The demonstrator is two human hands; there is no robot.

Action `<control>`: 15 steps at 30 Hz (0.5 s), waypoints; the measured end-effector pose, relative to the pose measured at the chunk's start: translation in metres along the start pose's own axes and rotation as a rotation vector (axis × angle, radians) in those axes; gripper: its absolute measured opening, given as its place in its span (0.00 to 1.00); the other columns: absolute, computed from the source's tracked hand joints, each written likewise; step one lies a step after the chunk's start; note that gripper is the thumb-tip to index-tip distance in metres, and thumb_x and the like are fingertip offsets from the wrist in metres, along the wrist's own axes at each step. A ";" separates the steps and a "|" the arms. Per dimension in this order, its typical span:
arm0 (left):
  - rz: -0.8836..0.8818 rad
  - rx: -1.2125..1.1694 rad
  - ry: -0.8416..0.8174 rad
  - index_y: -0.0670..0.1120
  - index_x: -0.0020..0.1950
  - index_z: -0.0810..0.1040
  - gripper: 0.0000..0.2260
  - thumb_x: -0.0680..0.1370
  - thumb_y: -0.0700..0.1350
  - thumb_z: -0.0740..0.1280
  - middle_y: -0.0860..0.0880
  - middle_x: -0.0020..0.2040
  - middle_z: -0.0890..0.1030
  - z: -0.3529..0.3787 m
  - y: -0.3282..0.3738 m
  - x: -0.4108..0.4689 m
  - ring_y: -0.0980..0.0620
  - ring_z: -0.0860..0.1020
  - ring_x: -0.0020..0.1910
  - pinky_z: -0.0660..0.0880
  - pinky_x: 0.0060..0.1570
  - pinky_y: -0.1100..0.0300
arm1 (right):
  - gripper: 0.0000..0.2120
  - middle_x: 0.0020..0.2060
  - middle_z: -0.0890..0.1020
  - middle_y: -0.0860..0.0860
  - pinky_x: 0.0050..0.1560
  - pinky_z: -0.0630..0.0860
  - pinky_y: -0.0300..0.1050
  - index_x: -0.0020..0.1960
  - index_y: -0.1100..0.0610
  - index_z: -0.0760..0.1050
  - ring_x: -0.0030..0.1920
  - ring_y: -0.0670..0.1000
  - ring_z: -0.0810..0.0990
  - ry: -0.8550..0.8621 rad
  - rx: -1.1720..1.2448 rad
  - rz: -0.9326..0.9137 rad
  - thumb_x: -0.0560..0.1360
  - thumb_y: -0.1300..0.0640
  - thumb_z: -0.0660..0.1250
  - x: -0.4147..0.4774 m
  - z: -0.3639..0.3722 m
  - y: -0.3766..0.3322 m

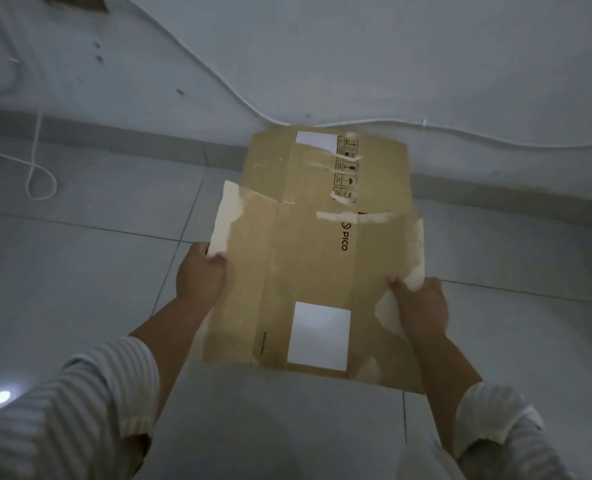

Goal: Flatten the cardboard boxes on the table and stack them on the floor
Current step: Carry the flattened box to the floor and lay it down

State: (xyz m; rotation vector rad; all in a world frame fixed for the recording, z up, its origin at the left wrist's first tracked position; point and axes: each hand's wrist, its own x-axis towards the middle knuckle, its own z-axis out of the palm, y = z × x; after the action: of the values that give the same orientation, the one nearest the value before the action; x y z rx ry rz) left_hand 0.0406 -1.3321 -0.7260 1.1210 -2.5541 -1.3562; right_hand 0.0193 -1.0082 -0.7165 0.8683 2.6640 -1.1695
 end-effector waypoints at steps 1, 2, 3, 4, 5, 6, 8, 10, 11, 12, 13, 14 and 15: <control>0.009 0.012 0.009 0.42 0.60 0.76 0.12 0.78 0.45 0.62 0.44 0.51 0.79 0.014 -0.013 0.006 0.45 0.76 0.47 0.71 0.47 0.56 | 0.27 0.46 0.75 0.52 0.44 0.73 0.50 0.60 0.61 0.67 0.44 0.56 0.75 -0.006 -0.004 0.008 0.73 0.42 0.68 0.007 0.014 0.011; 0.015 0.027 0.016 0.42 0.60 0.75 0.12 0.79 0.45 0.62 0.45 0.50 0.79 0.026 -0.025 0.011 0.46 0.75 0.46 0.70 0.46 0.56 | 0.26 0.45 0.74 0.52 0.44 0.72 0.50 0.60 0.61 0.67 0.44 0.57 0.75 -0.013 -0.008 0.015 0.73 0.43 0.68 0.015 0.027 0.020; 0.020 0.041 0.021 0.42 0.59 0.75 0.12 0.79 0.45 0.62 0.45 0.50 0.78 0.037 -0.036 0.016 0.46 0.74 0.45 0.69 0.45 0.57 | 0.26 0.45 0.74 0.53 0.44 0.72 0.49 0.60 0.61 0.67 0.45 0.58 0.76 -0.018 -0.010 0.016 0.73 0.43 0.68 0.021 0.039 0.028; 0.022 0.051 0.024 0.41 0.59 0.75 0.12 0.79 0.45 0.62 0.44 0.50 0.79 0.046 -0.046 0.022 0.46 0.74 0.45 0.68 0.44 0.57 | 0.25 0.45 0.74 0.53 0.44 0.72 0.49 0.60 0.61 0.67 0.48 0.60 0.78 -0.026 -0.011 0.012 0.74 0.44 0.67 0.027 0.050 0.035; 0.023 0.058 0.028 0.41 0.59 0.75 0.12 0.79 0.45 0.62 0.43 0.51 0.79 0.055 -0.054 0.027 0.46 0.74 0.45 0.68 0.44 0.57 | 0.25 0.46 0.75 0.54 0.44 0.71 0.49 0.60 0.62 0.67 0.50 0.61 0.79 -0.036 -0.013 0.004 0.74 0.44 0.67 0.033 0.059 0.040; 0.023 0.062 0.027 0.41 0.59 0.75 0.12 0.79 0.45 0.62 0.42 0.52 0.80 0.063 -0.061 0.033 0.46 0.74 0.45 0.68 0.44 0.57 | 0.24 0.47 0.76 0.56 0.45 0.71 0.49 0.61 0.62 0.67 0.52 0.62 0.79 -0.043 -0.014 0.001 0.75 0.45 0.67 0.039 0.068 0.044; 0.013 0.078 0.008 0.41 0.59 0.74 0.12 0.79 0.45 0.62 0.41 0.53 0.80 0.075 -0.072 0.041 0.45 0.75 0.45 0.68 0.44 0.57 | 0.23 0.54 0.78 0.61 0.46 0.69 0.49 0.62 0.63 0.66 0.55 0.63 0.78 -0.056 -0.040 0.006 0.77 0.48 0.65 0.046 0.079 0.050; 0.002 0.094 -0.042 0.41 0.61 0.74 0.12 0.80 0.45 0.61 0.40 0.55 0.80 0.086 -0.079 0.047 0.43 0.77 0.49 0.69 0.45 0.57 | 0.18 0.58 0.77 0.63 0.48 0.68 0.49 0.64 0.64 0.64 0.57 0.64 0.77 -0.088 -0.059 0.017 0.79 0.54 0.61 0.053 0.087 0.054; -0.006 0.117 -0.086 0.40 0.61 0.74 0.13 0.80 0.45 0.61 0.40 0.56 0.80 0.091 -0.081 0.049 0.42 0.78 0.52 0.70 0.46 0.56 | 0.16 0.59 0.77 0.63 0.49 0.68 0.49 0.64 0.64 0.64 0.57 0.63 0.77 -0.109 -0.061 0.035 0.79 0.58 0.60 0.055 0.090 0.056; -0.021 0.148 -0.148 0.40 0.62 0.73 0.13 0.80 0.43 0.61 0.40 0.57 0.79 0.095 -0.084 0.051 0.41 0.78 0.54 0.71 0.48 0.56 | 0.15 0.59 0.77 0.63 0.49 0.67 0.48 0.65 0.63 0.64 0.55 0.62 0.77 -0.133 -0.063 0.053 0.79 0.62 0.58 0.056 0.092 0.059; -0.033 0.182 -0.217 0.40 0.64 0.72 0.14 0.79 0.42 0.61 0.40 0.59 0.79 0.098 -0.086 0.051 0.41 0.78 0.56 0.72 0.50 0.55 | 0.16 0.59 0.77 0.63 0.49 0.68 0.48 0.65 0.63 0.64 0.54 0.61 0.76 -0.159 -0.070 0.063 0.78 0.65 0.57 0.057 0.094 0.063; -0.053 0.201 -0.288 0.40 0.66 0.71 0.16 0.78 0.40 0.61 0.39 0.61 0.77 0.099 -0.090 0.054 0.41 0.77 0.58 0.72 0.53 0.55 | 0.18 0.59 0.76 0.63 0.49 0.68 0.48 0.66 0.63 0.64 0.55 0.62 0.76 -0.182 -0.083 0.064 0.76 0.67 0.57 0.058 0.096 0.066; -0.074 0.210 -0.351 0.40 0.70 0.68 0.20 0.78 0.39 0.61 0.39 0.64 0.76 0.100 -0.093 0.055 0.41 0.75 0.61 0.72 0.58 0.54 | 0.20 0.59 0.76 0.63 0.50 0.68 0.48 0.67 0.63 0.64 0.57 0.62 0.75 -0.196 -0.093 0.061 0.76 0.68 0.57 0.058 0.096 0.068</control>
State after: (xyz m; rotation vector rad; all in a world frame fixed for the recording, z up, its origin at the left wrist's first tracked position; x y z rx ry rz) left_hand 0.0189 -1.3288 -0.8715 1.1009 -2.9916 -1.4423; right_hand -0.0040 -1.0125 -0.8458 0.7715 2.4946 -1.0486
